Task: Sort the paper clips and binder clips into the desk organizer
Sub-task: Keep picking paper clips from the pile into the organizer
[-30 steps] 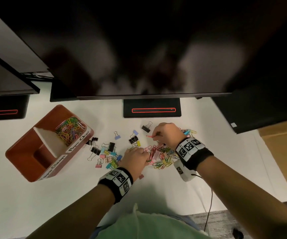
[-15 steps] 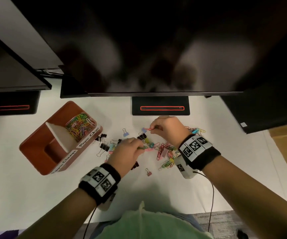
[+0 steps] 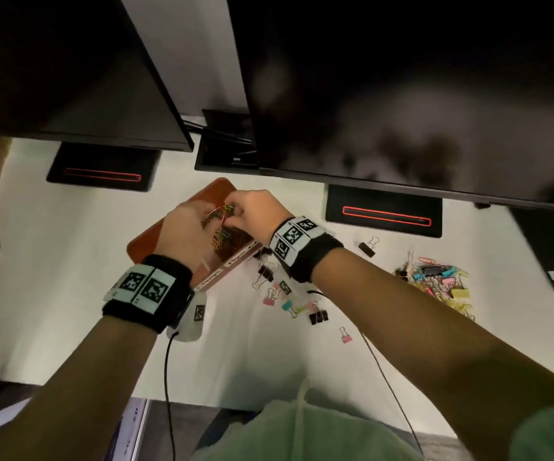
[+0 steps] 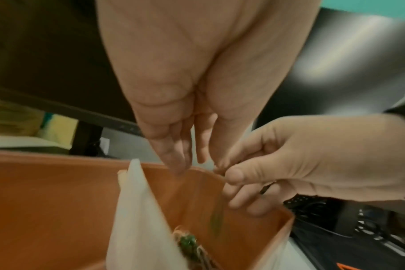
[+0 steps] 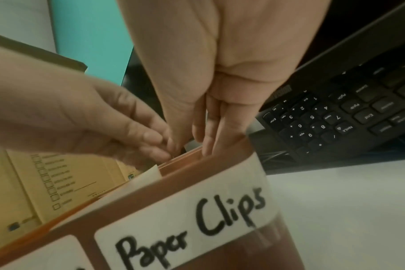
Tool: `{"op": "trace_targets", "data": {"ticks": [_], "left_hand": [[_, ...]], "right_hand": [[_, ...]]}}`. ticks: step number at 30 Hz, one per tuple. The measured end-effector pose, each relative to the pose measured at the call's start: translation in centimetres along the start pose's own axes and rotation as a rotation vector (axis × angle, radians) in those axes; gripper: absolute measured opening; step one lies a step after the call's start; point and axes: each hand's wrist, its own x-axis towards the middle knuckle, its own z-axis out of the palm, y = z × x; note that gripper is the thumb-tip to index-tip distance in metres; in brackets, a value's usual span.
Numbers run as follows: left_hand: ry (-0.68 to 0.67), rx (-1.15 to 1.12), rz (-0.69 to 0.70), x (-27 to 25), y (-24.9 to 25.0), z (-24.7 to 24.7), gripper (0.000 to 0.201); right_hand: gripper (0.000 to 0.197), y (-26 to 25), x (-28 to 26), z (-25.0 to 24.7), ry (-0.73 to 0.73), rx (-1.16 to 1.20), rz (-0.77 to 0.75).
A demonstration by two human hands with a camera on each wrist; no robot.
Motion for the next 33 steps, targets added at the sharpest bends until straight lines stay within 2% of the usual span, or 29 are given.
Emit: {"op": "trace_targets", "data": {"ticks": [2, 4, 6, 8, 12, 16, 19, 21, 26, 29, 31, 33], "left_hand": [[0.078, 0.048, 0.123, -0.8, 0.4, -0.3, 0.032], [0.093, -0.018, 0.277, -2.3, 1.0, -0.2, 0.029], [0.004, -0.089, 0.336, -3.7, 1.6, 0.9, 0.026], [-0.116, -0.115, 0.355, -4.8, 2.0, 2.8, 0.022], [-0.362, 0.030, 0.399, -6.2, 2.5, 8.2, 0.021], [-0.485, 0.289, 0.449, -6.7, 1.7, 12.4, 0.027], [-0.485, 0.200, 0.462, -6.0, 1.5, 13.6, 0.026], [-0.420, 0.111, 0.439, -5.3, 1.7, 13.7, 0.023], [-0.271, -0.091, 0.260, -3.8, 2.0, 11.9, 0.028], [-0.241, -0.089, 0.299, -4.0, 1.3, 11.3, 0.035], [-0.237, -0.051, 0.328, -4.7, 0.7, 11.3, 0.031], [-0.249, 0.033, 0.351, -5.5, -0.2, 11.8, 0.025]], "right_hand": [[0.037, 0.5, -0.9, -0.1, 0.031, 0.080, -0.025], [0.033, 1.4, -2.8, -0.7, 0.104, 0.139, -0.083], [0.026, 3.2, -5.4, -1.7, 0.167, 0.161, -0.088], [0.019, 5.8, -8.6, -2.5, 0.185, 0.127, -0.022], [0.016, 11.1, -15.1, -2.0, 0.046, 0.067, 0.188], [0.029, 13.3, -18.5, 0.2, -0.148, -0.001, 0.239], [0.042, 13.9, -18.8, 1.1, -0.182, -0.054, 0.272], [0.044, 14.2, -18.7, 1.1, -0.152, -0.055, 0.276], [0.035, 14.4, -17.9, 0.9, -0.146, -0.089, 0.215], [0.027, 13.6, -17.3, 1.2, -0.196, -0.082, 0.106], [0.031, 13.1, -16.8, 1.5, -0.224, -0.110, 0.076], [0.026, 13.0, -16.3, 1.9, -0.225, -0.140, 0.069]]}}
